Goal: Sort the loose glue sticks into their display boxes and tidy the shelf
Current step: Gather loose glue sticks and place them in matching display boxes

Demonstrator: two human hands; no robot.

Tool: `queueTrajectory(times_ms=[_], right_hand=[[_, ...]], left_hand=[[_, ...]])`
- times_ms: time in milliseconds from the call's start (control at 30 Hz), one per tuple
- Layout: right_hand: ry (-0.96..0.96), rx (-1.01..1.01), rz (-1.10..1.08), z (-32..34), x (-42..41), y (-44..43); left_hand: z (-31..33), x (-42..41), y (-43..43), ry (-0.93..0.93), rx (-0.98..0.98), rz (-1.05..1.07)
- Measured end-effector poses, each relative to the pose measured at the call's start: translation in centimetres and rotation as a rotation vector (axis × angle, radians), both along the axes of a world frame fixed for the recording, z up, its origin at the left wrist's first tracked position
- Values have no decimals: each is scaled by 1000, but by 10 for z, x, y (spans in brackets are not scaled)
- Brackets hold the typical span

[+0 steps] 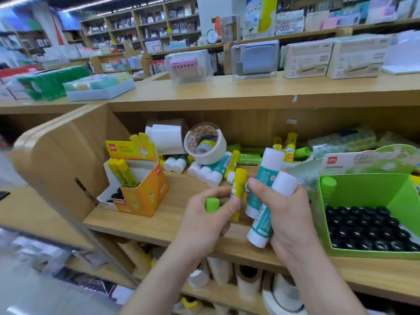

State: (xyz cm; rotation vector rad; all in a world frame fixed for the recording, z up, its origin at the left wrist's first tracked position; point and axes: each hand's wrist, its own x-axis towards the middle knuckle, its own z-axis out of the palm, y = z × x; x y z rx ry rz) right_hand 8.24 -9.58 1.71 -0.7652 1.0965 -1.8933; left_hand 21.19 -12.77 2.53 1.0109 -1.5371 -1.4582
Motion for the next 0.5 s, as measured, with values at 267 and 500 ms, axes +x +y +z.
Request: queueTrajectory(times_ms=[267,500], right_hand=[[170,17,238,5,40,-17],[251,9,414,14,57,-39]], left_hand=[[0,49,-2,-120,-308,235],[12,76,-5,-104,-514,334]])
